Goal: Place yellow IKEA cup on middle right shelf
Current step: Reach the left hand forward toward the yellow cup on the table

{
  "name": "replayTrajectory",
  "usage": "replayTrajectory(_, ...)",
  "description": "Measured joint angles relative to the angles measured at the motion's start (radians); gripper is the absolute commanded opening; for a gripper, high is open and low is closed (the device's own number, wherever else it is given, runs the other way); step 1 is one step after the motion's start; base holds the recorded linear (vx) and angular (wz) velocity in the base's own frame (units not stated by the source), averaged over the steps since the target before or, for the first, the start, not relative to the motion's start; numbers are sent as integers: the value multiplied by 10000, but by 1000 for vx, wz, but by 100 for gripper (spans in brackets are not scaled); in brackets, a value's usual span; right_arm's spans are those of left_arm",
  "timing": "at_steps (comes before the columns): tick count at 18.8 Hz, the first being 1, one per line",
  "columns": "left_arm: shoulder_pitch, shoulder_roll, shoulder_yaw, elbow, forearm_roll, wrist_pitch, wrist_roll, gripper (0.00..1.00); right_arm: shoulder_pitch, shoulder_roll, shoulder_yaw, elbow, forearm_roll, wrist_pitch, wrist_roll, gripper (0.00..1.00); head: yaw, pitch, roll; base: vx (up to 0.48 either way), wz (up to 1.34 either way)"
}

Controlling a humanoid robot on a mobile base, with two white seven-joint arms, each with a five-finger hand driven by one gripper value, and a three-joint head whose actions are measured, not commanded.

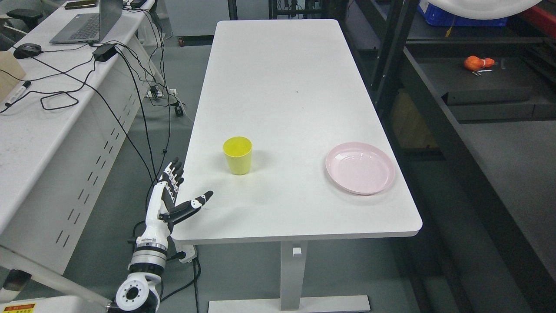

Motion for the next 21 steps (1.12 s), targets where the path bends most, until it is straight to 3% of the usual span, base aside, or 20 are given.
replayTrajectory(16, -411, -59, -12, 186, -8, 118, 4, 99, 2, 0, 0, 0, 0, 0, 0, 99, 0, 0, 0, 14, 11)
replayTrajectory(21, -1156, -101, -13, 1056, -17, -599, 4, 99, 2, 0, 0, 0, 0, 0, 0, 99, 0, 0, 0, 0, 0)
